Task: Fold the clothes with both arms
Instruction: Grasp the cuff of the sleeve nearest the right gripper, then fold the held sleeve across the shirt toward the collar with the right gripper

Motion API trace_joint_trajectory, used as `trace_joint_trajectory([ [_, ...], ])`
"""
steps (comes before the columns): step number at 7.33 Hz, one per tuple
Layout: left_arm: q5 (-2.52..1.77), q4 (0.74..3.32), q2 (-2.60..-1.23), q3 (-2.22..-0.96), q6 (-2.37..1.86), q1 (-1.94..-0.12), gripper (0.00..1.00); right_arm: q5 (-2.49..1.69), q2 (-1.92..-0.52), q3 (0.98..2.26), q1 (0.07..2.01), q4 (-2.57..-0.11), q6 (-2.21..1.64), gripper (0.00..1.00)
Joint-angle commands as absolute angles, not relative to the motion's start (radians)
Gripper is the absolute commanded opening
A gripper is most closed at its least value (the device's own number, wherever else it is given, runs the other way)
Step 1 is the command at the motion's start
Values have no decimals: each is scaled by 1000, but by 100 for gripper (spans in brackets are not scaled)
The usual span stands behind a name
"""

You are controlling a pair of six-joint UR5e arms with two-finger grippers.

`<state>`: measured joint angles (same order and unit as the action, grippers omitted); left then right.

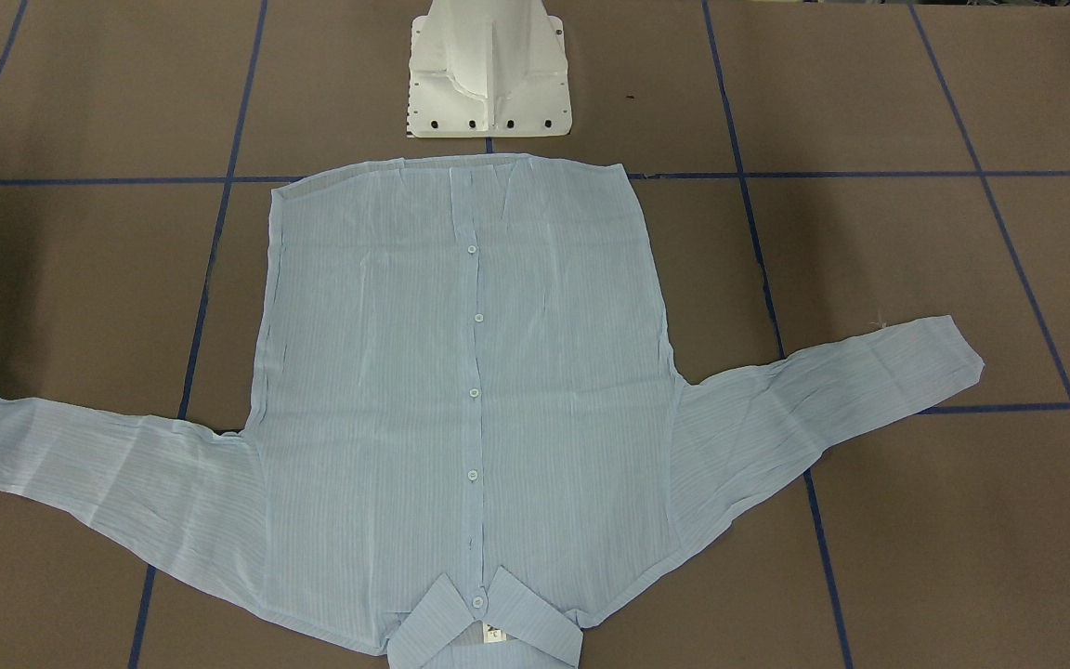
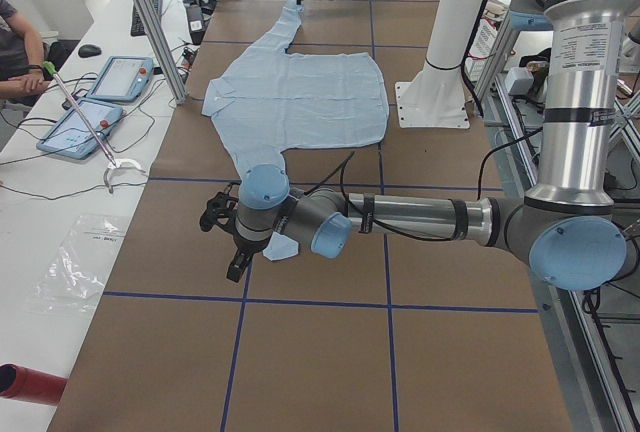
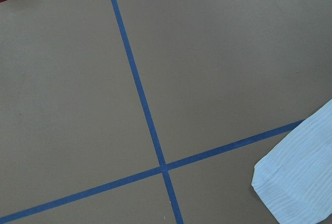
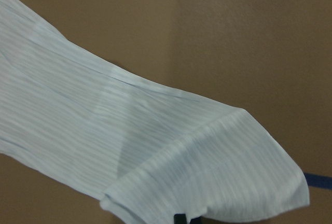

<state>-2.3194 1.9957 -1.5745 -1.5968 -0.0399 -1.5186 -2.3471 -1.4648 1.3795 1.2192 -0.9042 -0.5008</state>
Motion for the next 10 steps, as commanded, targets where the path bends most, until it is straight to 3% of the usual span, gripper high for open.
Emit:
trace_joint_trajectory([
  [1, -2319, 1996, -1572, -1597, -40, -1519, 99, -2364, -1413, 1507, 1218, -916, -668, 0],
  [3, -2319, 1993, -1571, -1594, -40, -1519, 99, -2404, -1257, 1566, 1148, -917, -925, 0],
  [6, -2318, 1996, -1578, -1560, -32, -1519, 99, -2227, -908, 1502, 917, -1065, -1111, 0],
  [8, -2318, 1994, -1580, -1554, -32, -1519, 99, -2110, -607, 1250, 830, -1117, -1115, 0],
  [9, -2318, 1994, -1582, -1552, -34, -1519, 99, -2065, -509, 1145, 810, -1115, -1115, 0],
  [10, -2318, 1994, -1582, -1551, -32, -1519, 99, -2027, -497, 1119, 778, -1112, -1114, 0],
])
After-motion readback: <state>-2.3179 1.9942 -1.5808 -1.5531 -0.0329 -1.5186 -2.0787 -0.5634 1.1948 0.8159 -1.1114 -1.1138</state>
